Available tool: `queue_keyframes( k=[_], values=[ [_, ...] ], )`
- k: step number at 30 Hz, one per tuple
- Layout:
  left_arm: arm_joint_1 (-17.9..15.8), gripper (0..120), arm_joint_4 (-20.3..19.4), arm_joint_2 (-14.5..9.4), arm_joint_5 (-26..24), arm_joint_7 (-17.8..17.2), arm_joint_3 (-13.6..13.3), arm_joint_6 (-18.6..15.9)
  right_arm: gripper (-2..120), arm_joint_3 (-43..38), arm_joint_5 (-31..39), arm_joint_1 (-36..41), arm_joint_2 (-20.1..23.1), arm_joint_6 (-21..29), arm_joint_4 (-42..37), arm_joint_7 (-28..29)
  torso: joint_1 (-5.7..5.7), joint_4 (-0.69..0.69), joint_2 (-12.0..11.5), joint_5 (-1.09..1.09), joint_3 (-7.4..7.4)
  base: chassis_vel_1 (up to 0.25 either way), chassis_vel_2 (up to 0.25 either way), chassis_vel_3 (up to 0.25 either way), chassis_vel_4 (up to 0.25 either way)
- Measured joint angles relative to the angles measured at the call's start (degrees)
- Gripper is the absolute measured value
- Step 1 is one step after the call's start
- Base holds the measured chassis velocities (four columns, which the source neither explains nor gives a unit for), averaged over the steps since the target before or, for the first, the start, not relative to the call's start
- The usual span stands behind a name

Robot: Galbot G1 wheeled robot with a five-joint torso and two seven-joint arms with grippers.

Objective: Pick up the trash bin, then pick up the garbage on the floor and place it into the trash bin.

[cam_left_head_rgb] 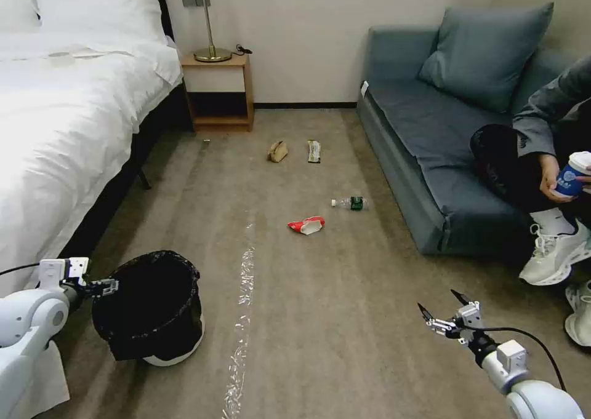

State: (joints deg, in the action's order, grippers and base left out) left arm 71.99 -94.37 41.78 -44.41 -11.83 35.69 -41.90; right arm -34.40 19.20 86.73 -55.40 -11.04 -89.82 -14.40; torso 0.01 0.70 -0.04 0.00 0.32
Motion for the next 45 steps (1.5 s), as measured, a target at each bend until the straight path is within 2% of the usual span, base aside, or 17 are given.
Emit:
queue_keyframes(
  k=[6, 7, 9, 11, 13, 15, 19, 20, 21, 23, 25, 27, 29, 40, 45],
  values=[
    [-3.0, 89, 2.1, 1.6, 1.5, 0.3, -2.6, 0.2, 100, 0.9, 1.0, -0.9, 0.0, -0.1, 0.9, -0.2, 0.00, -0.01, 0.0, 0.00, 0.00, 0.000, 0.000, 0.000, 0.000],
    [-3.5, 83, 2.4, 2.0, 2.2, 0.6, -3.3, 0.2, 100, 1.1, 1.3, -1.1, 0.0, -0.2, 1.2, -0.3, 0.00, 0.01, 0.0, 0.00, 0.00, 0.000, 0.000, 0.000, 0.000],
    [-3.7, 80, 2.5, 2.0, 2.6, 1.0, -3.7, 0.3, 100, 1.2, 1.4, -1.1, 0.0, -0.2, 1.4, -0.3, 0.00, 0.01, 0.0, 0.00, 0.00, 0.000, 0.000, 0.000, 0.000],
    [-4.0, 69, 2.6, 2.0, 3.6, 1.8, -4.3, 0.3, 100, 1.5, 1.8, -1.3, 0.1, -0.3, 1.5, -0.4, 0.00, 0.00, 0.0, 0.00, 0.00, 0.000, 0.000, 0.000, 0.000],
    [-4.1, 66, 2.6, 2.0, 3.7, 2.0, -4.3, 0.3, 100, 1.5, 2.0, -1.3, 0.1, -0.3, 1.5, -0.4, 0.00, 0.00, 0.0, 0.00, 0.00, 0.000, 0.000, 0.000, 0.000],
    [-4.1, 53, 2.6, 1.6, 4.3, 2.6, -4.3, 0.3, 100, 1.5, 2.6, -1.6, 0.3, -0.4, 1.7, -0.5, 0.00, 0.00, 0.0, 0.01, 0.00, 0.000, 0.000, 0.000, 0.000],
    [-4.0, 45, 2.8, 1.5, 4.8, 2.9, -4.3, 0.3, 100, 1.5, 3.0, -1.8, 0.4, -0.4, 1.8, -0.5, 0.00, 0.00, 0.0, 0.00, 0.00, 0.000, 0.000, 0.000, 0.000],
    [-3.8, 36, 3.1, 1.5, 5.4, 3.4, -4.2, 0.4, 100, 1.5, 3.1, -2.0, 0.4, -0.4, 2.0, -0.5, 0.00, 0.00, 0.0, 0.00, 0.00, 0.000, 0.000, 0.000, 0.000],
    [-3.8, 36, 3.1, 1.5, 5.4, 3.4, -4.2, 0.4, 100, 1.5, 3.1, -2.0, 0.4, -0.4, 2.0, -0.5, 0.00, 0.00, 0.0, 0.00, 0.00, 0.000, 0.000, 0.000, 0.000],
    [-3.5, 24, 3.2, 1.6, 5.8, 3.9, -3.9, 0.6, 100, 1.7, 3.2, -2.1, 0.3, -0.5, 2.1, -0.6, 0.00, -0.01, 0.0, 0.02, 0.00, 0.000, 0.000, 0.000, 0.000],
    [-3.4, 22, 3.2, 1.6, 5.8, 4.1, -3.9, 0.7, 100, 1.7, 3.2, -2.1, 0.3, -0.5, 2.1, -0.6, 0.00, 0.00, 0.0, 0.01, 0.00, 0.000, 0.000, 0.000, 0.000],
    [-3.3, 14, 3.3, 1.7, 6.0, 4.5, -3.9, 1.0, 100, 1.7, 3.2, -2.1, 0.2, -0.6, 2.2, -0.6, 0.00, 0.00, 0.0, 0.00, 0.00, 0.000, 0.000, 0.000, 0.000],
    [-3.2, 11, 3.2, 1.8, 6.2, 4.8, -3.8, 1.0, 100, 1.7, 3.2, -2.0, 0.2, -0.7, 2.2, -0.6, 0.00, 0.01, 0.0, 0.01, -0.01, 0.000, 0.000, 0.000, 0.000],
    [-3.1, 11, 3.5, 2.0, 8.2, 6.2, -3.9, 2.1, 100, 1.5, 3.5, -2.1, -0.1, -1.1, 2.9, -0.9, 0.00, -0.01, 0.0, 0.01, -0.01, 0.000, 0.000, 0.000, 0.000],
    [-2.5, 11, 3.8, 2.0, 12.1, 7.5, -3.9, 4.4, 100, 1.5, 3.6, -2.3, -0.6, -1.2, 3.1, -0.9, 0.00, 0.00, 0.0, -0.03, 0.00, 0.000, 0.000, 0.000, 0.000]
  ],
)
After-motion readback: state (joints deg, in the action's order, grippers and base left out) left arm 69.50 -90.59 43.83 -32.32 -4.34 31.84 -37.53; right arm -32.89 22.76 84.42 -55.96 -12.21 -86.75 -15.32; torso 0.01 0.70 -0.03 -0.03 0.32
